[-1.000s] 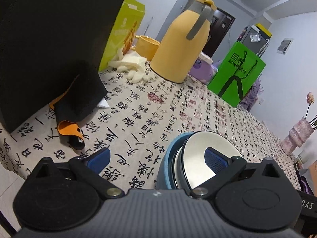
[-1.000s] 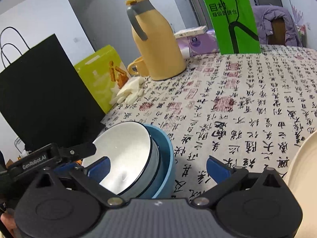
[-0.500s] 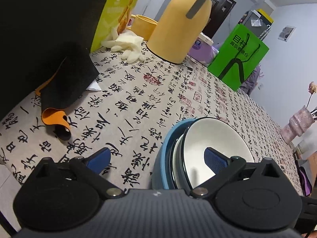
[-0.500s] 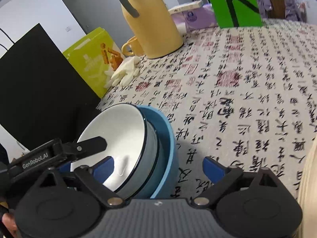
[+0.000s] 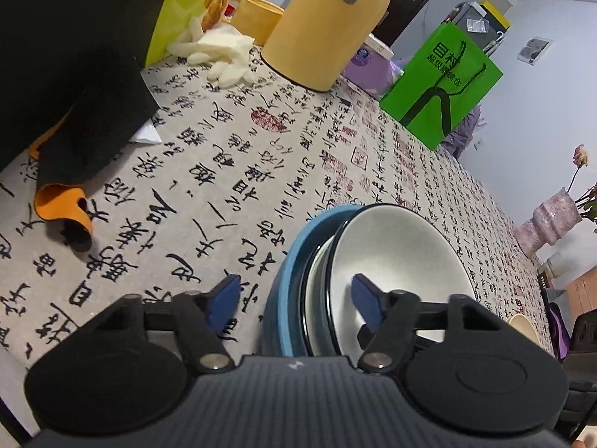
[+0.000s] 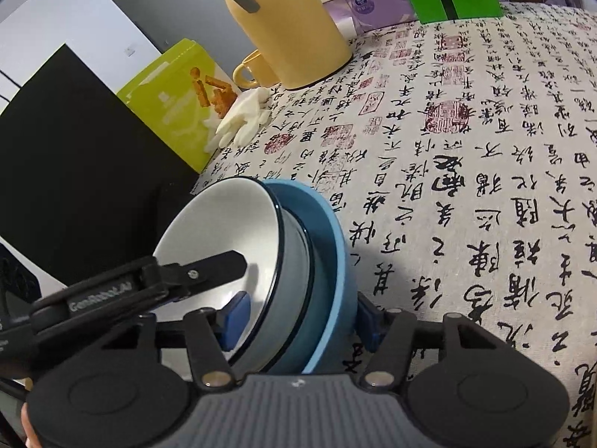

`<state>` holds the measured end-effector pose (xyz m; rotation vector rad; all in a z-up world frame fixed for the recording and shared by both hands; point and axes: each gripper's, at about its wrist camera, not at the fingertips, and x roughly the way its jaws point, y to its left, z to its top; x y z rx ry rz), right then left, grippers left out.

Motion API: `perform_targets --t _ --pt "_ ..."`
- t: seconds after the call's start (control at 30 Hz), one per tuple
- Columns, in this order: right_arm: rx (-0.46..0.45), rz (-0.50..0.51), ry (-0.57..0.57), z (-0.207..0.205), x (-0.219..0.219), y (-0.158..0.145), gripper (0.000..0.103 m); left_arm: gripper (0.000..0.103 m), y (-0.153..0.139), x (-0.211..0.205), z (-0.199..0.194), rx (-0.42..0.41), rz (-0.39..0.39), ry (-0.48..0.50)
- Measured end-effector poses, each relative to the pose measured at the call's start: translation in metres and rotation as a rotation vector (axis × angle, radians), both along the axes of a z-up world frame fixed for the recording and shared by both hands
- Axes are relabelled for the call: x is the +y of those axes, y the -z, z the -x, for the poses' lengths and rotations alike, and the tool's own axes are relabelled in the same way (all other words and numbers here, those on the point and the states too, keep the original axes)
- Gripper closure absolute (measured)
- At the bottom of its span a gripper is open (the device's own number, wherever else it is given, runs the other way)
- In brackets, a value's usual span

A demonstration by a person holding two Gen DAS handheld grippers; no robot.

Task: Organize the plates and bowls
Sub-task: 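Close both tools on the blue bowl rim and tilt the stack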

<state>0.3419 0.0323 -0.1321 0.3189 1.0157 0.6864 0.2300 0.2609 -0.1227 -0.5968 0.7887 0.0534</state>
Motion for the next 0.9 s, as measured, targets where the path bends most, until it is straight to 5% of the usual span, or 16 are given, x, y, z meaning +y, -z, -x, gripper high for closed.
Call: perform_targets --t 0.17,0.9 --pt "0.01 -0.015 0.007 -0.004 0.0 0.003 0.046 0.051 -0.002 -0.005 -0.002 -0.022 0.009 0.03" --pt "0.052 -0.128 0.131 0.005 -0.019 0.011 0.058 0.047 -0.003 -0.014 0.005 -0.024 0.015 -0.052"
